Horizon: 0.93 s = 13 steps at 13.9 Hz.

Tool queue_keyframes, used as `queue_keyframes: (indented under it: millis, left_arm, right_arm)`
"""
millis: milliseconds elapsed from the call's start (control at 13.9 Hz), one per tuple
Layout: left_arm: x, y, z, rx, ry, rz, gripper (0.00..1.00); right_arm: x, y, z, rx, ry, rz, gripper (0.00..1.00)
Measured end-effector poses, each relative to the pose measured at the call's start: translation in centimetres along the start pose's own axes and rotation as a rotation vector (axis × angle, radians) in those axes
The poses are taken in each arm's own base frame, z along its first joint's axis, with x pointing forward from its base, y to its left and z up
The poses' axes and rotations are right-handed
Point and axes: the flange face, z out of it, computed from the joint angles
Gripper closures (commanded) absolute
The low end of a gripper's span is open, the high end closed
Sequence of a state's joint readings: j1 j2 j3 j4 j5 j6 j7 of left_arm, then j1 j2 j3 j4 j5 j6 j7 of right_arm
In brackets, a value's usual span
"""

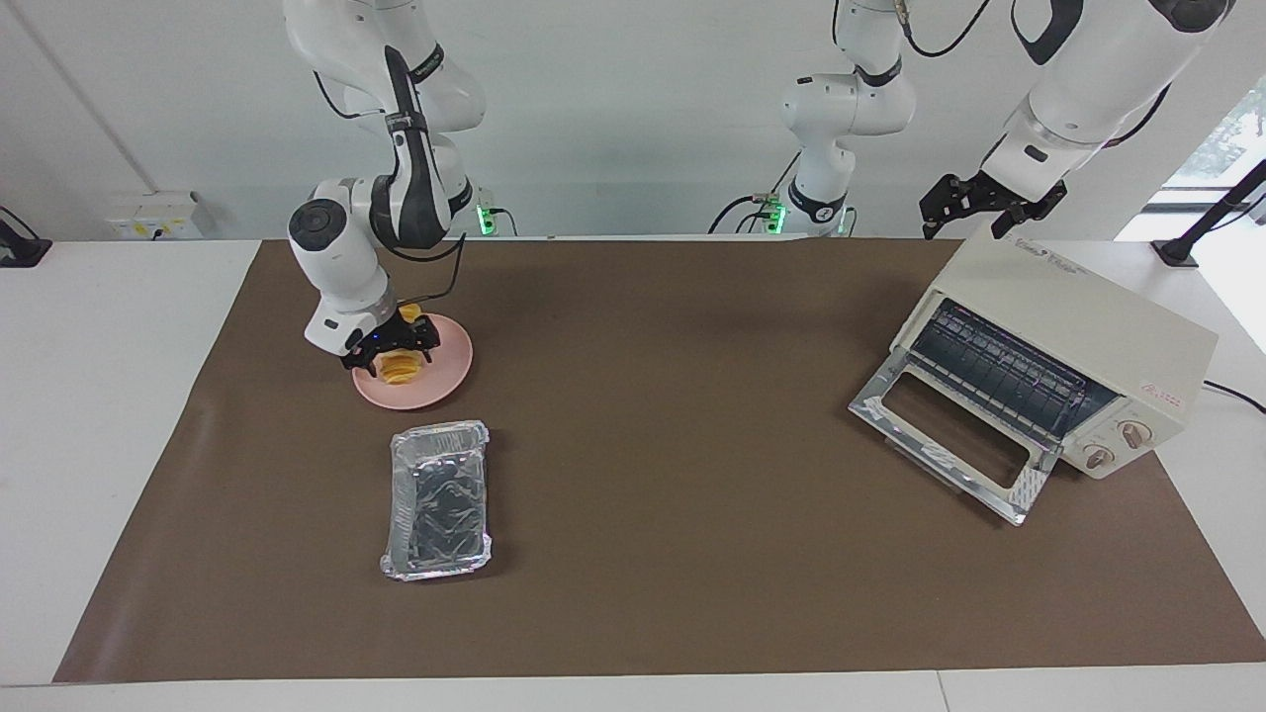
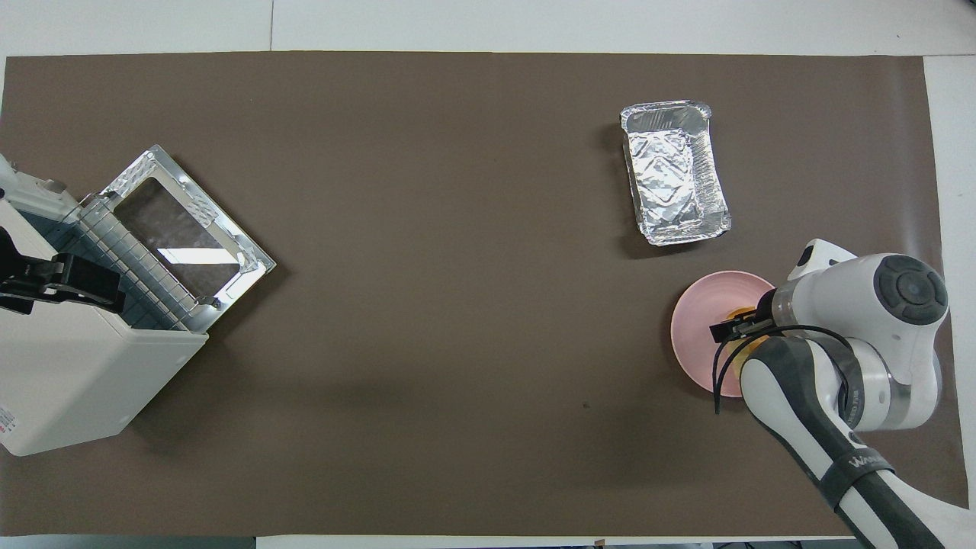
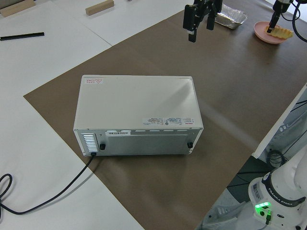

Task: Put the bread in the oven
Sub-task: 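Lower the right gripper onto the bread roll on the pink plate and close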

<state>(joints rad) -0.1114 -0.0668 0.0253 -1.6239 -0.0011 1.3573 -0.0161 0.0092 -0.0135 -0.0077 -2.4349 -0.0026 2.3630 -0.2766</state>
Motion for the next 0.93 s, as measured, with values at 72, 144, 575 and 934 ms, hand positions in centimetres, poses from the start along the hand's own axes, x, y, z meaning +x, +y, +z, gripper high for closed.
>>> queue_keyframes:
  millis: [72,144,575,934]
  left_arm:
    - [0.0,0.0,0.0,0.000,0.000,0.000,0.00]
    - [0.0,0.0,0.0,0.000,0.000,0.000,0.00]
    - [0.0,0.0,0.0,0.000,0.000,0.000,0.00]
    - [0.0,0.0,0.0,0.000,0.000,0.000,0.00]
  right_arm:
    - [0.0,0.0,0.0,0.000,0.000,0.002,0.86]
    - [0.0,0.0,0.0,0.000,0.000,0.003,1.00]
    - [0.0,0.1,-0.1,0.000,0.000,0.005,1.00]
    - [1.5,0.6,-3.0,0.014,-0.050,0.006,1.00]
